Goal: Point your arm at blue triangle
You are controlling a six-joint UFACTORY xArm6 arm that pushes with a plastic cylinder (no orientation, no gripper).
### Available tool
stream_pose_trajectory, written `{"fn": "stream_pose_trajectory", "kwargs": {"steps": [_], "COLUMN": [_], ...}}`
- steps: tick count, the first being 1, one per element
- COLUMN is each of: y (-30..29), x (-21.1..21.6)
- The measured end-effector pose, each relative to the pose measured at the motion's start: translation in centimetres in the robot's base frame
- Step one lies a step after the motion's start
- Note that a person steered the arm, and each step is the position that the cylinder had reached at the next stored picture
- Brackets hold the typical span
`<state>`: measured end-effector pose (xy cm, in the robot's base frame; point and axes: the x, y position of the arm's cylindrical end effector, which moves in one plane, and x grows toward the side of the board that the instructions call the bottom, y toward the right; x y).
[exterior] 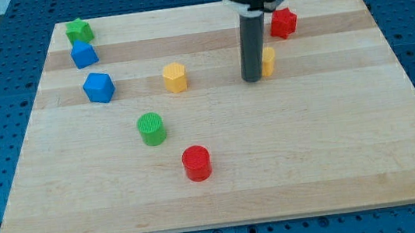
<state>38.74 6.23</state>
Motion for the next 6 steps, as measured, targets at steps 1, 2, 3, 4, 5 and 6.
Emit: {"fn": "stream_pose_trajectory", "kwargs": {"steps": [1,2,3,4,5,6], "y": [-5.3,-13.0,-18.9,-25.0,-29.6,-30.3], "x": [-4.7,-10.8,-15.0,-14.7,-13.3,-8.6]}}
